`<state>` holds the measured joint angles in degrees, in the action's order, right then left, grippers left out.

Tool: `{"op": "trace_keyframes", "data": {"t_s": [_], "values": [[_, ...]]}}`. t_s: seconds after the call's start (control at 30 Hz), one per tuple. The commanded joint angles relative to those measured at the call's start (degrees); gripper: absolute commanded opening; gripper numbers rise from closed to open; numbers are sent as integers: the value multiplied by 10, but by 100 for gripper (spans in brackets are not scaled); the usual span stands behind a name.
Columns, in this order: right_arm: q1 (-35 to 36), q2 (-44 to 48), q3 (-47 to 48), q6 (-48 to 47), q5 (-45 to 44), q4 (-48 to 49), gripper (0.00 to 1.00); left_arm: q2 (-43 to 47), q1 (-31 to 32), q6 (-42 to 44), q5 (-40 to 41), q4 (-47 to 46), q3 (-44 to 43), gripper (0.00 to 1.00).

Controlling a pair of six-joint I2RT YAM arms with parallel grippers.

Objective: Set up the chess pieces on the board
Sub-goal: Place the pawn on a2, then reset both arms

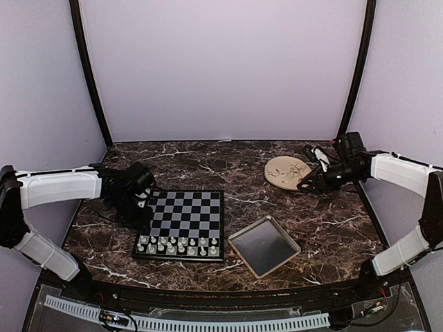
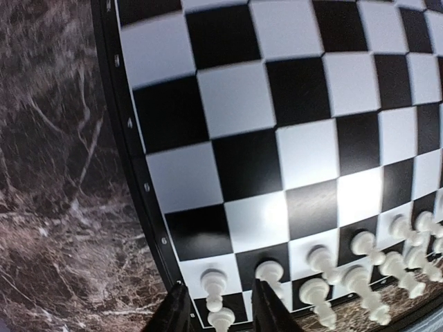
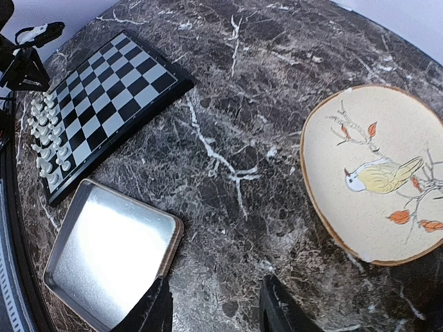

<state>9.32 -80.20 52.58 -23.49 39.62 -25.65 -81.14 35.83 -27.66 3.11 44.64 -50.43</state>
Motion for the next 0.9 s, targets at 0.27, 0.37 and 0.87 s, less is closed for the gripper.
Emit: {"op": "trace_keyframes", "data": {"t_s": [0.27,0.37,0.87], "values": [[-25,76,201,78,-187,-53,71,83,-2,154,91,-95,-136,48],[-44,100,205,149,-262,-18,100,108,-2,189,107,-164,-132,57],[-138,160,187,260,-230,68,100,185,-2,181,205,-359,-77,99]]}}
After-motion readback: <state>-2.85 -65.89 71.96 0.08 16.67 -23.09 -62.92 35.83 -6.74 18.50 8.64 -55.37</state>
